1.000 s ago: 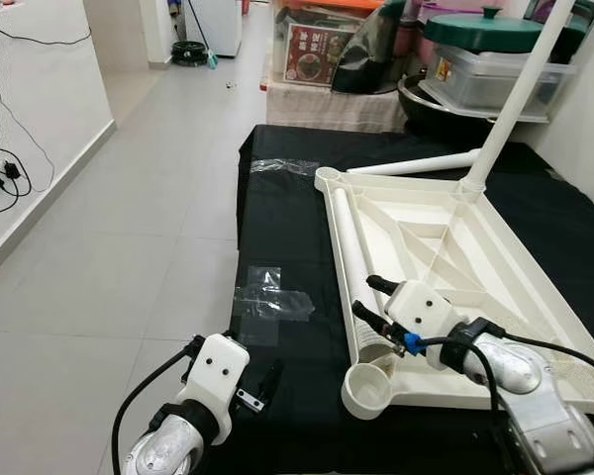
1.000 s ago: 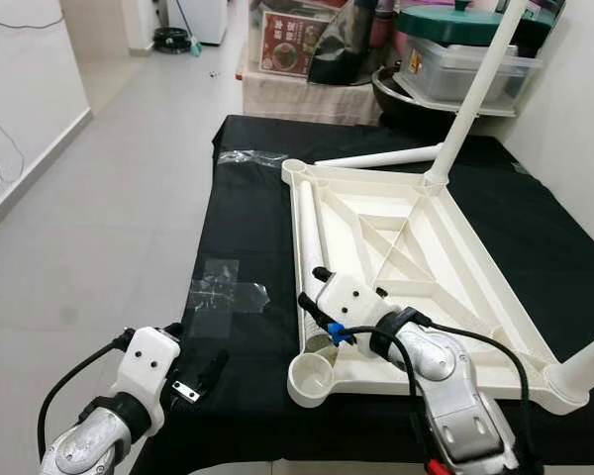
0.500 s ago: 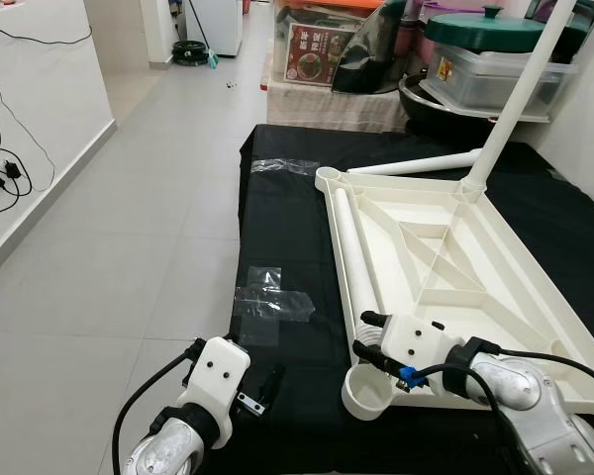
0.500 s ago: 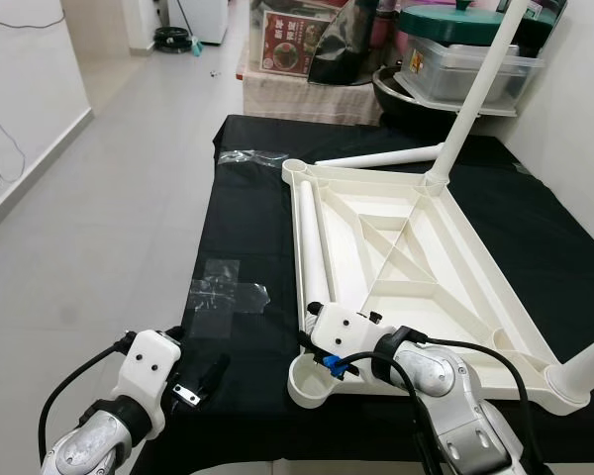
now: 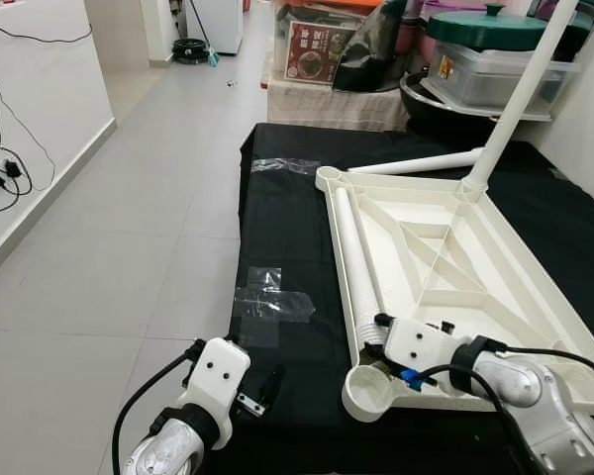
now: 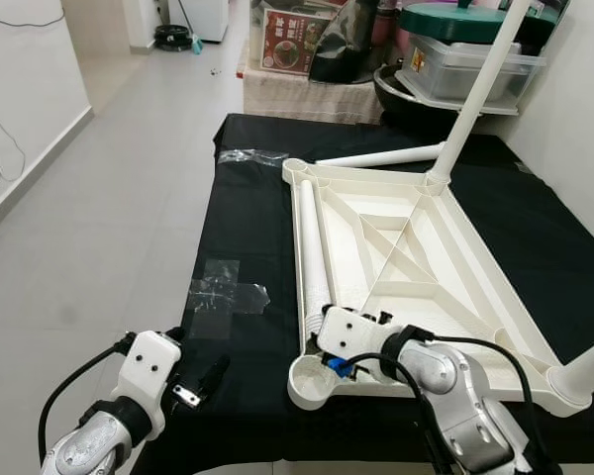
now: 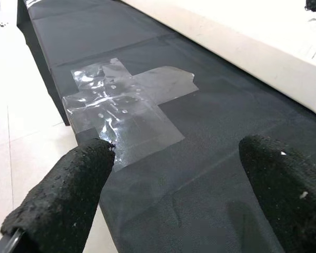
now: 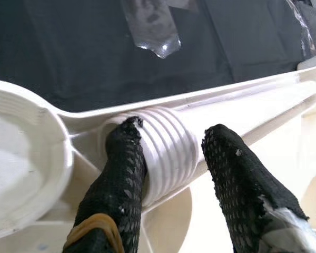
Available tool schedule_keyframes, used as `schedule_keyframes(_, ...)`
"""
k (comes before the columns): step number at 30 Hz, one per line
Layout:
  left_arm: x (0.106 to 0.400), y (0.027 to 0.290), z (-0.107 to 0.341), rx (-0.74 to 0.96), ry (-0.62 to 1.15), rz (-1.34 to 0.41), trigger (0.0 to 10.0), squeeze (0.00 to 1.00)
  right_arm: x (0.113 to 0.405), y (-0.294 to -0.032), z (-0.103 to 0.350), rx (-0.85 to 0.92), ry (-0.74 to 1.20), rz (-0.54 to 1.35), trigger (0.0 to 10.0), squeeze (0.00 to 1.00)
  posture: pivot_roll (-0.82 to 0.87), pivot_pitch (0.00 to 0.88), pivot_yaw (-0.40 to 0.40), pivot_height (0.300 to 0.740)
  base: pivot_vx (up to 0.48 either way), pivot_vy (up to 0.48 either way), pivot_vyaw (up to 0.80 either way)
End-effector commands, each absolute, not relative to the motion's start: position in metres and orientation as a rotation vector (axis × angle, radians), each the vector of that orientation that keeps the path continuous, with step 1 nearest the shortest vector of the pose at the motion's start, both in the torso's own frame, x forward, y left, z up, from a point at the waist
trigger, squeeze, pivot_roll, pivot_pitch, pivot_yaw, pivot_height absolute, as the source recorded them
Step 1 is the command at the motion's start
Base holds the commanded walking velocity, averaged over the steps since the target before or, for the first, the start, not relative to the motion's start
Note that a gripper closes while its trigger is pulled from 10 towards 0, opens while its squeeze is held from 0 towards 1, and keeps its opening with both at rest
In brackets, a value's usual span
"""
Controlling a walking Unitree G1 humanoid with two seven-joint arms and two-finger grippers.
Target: Building children table
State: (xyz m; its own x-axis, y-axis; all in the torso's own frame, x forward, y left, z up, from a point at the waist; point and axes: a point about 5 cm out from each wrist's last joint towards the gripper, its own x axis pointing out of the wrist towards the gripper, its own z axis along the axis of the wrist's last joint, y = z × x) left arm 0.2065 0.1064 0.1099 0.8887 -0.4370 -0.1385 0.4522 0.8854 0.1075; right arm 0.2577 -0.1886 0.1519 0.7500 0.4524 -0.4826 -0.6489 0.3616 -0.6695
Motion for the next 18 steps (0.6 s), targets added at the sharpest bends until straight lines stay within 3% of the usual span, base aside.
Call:
schedule_keyframes(1,0.205,0.106,0.111,0.136,0.115,-0.465,10.0,0.00,0.265,-0.190,0.156,-1.006,0.222,0.633,10.0,0.00,0.04,0.065,-0.101,0.740,0.000,0.000,0.00)
schedule_keyframes(18,0.206,0.105,0.111,0.127,0.116,-0.463,10.0,0.00,0.268,-0.176,0.154,-1.074,0.174,0.616,10.0,0.00,0.04,0.070,-0.106,0.740,0.000,0.000,0.00)
